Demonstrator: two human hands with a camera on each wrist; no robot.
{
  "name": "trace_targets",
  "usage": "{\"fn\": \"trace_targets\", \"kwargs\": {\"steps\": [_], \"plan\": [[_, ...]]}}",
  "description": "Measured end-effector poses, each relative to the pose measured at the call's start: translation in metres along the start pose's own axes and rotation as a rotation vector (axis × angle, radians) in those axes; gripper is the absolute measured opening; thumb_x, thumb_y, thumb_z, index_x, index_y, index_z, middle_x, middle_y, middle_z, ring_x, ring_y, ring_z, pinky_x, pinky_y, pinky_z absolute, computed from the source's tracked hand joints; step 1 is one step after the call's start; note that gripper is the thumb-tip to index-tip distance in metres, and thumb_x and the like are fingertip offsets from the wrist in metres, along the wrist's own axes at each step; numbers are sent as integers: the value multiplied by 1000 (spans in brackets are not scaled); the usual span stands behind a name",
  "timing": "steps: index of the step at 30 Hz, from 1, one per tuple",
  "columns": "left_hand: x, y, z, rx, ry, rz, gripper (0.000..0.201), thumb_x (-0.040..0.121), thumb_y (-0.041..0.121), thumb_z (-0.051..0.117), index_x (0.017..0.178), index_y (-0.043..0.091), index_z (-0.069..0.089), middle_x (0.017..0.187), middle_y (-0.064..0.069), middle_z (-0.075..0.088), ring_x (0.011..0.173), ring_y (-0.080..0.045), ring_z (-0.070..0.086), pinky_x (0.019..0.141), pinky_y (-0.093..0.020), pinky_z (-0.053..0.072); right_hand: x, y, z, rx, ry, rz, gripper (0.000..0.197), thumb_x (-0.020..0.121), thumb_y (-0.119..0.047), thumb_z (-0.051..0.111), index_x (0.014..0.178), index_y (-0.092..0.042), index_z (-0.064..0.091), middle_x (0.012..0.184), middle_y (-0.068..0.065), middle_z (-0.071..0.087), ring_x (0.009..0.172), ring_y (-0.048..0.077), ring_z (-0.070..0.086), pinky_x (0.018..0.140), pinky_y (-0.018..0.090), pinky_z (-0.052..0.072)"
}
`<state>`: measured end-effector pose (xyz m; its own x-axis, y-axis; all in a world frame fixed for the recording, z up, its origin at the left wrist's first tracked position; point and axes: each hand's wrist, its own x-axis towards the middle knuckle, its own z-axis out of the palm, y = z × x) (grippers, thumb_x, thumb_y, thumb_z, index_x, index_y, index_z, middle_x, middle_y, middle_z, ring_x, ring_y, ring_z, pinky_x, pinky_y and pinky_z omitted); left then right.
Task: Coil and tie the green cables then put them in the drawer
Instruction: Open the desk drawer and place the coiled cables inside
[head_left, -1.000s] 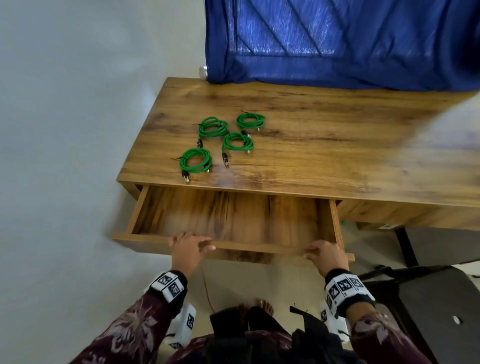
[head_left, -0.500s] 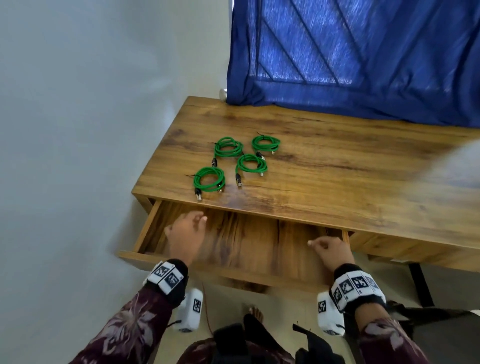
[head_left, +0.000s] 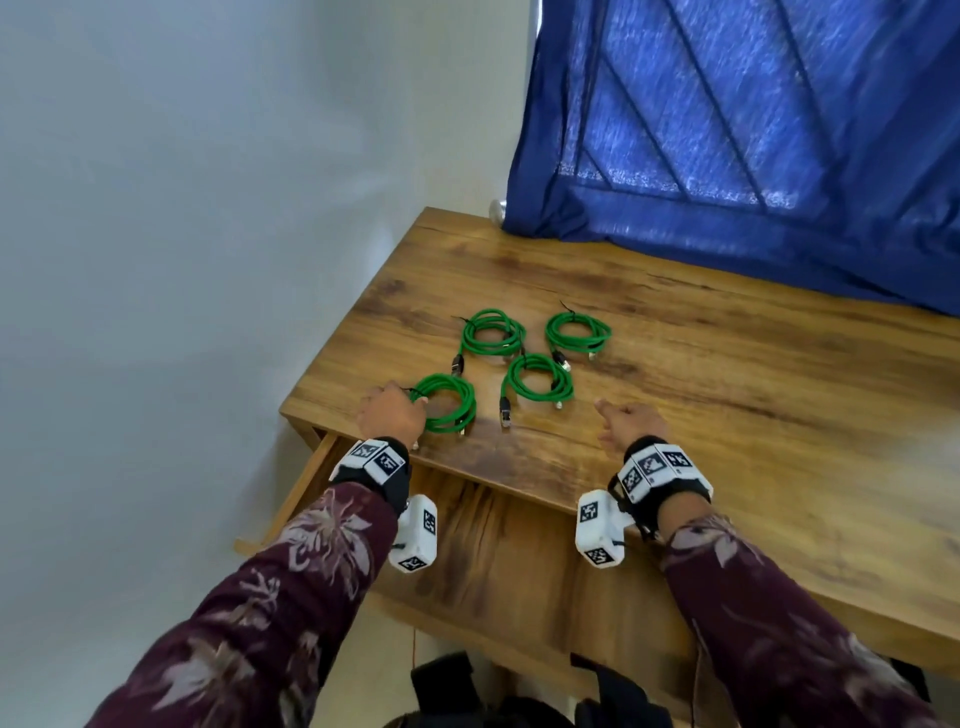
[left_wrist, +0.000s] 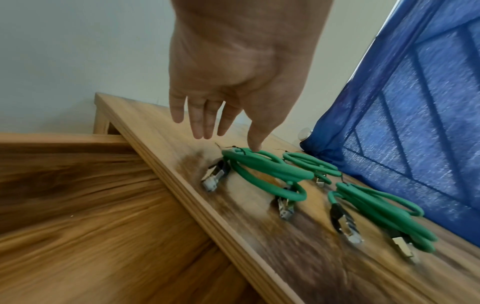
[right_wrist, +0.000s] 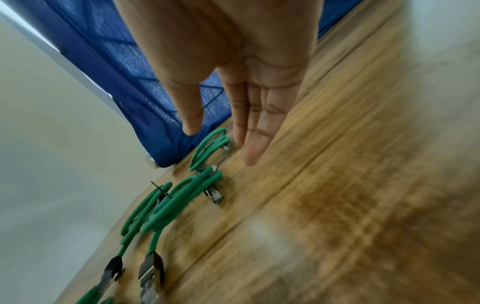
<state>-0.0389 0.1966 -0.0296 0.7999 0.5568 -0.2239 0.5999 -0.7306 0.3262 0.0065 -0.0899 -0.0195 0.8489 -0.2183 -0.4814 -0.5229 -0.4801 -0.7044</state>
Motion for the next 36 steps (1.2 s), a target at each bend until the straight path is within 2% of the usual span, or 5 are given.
{"fn": "trace_targets", "kwargs": {"steps": [13, 21, 26, 30, 36], "plan": [[24, 7, 13, -58, -24, -94, 34, 84, 29, 64, 108, 5, 61, 107, -17, 65, 101, -33, 60, 80, -38, 49, 105, -13, 71, -21, -204, 56, 66, 70, -57, 66, 113, -7, 61, 114, 13, 64, 103, 31, 63, 89, 41, 52], [19, 7, 12, -148, -4, -57, 25, 81, 26, 66, 88, 3, 67, 86, -14, 67, 84, -29, 63, 66, -34, 50, 88, -26, 65, 72, -136, 167, 25, 73, -15, 75, 68, -2, 55, 87, 18, 69, 76, 27, 68, 78, 43, 57], [10, 4, 10, -220, 28, -15, 27, 83, 26, 67, 92, 1, 70, 86, -14, 70, 82, -28, 64, 70, -33, 52, 60, -22, 54, 153, -93, 197, 23, 77, -13, 72, 88, 4, 59, 88, 12, 69, 79, 26, 69, 78, 40, 58], [1, 0, 10, -290, 36, 36, 25, 83, 24, 66, 94, 2, 71, 88, -13, 71, 83, -27, 66, 76, -38, 56, 39, -16, 44, 69, 12, 200, 33, 76, -25, 73, 91, 3, 63, 51, -1, 60, 55, 13, 60, 61, 30, 55], [-24, -5, 7, -339, -25, 118, 20, 84, 21, 64, 92, 4, 72, 84, -10, 72, 80, -23, 67, 73, -33, 55, -3, 0, 30, 69, 73, 147, 29, 75, -32, 73, 56, -14, 60, 41, -8, 56, 60, 13, 60, 64, 27, 52]]}}
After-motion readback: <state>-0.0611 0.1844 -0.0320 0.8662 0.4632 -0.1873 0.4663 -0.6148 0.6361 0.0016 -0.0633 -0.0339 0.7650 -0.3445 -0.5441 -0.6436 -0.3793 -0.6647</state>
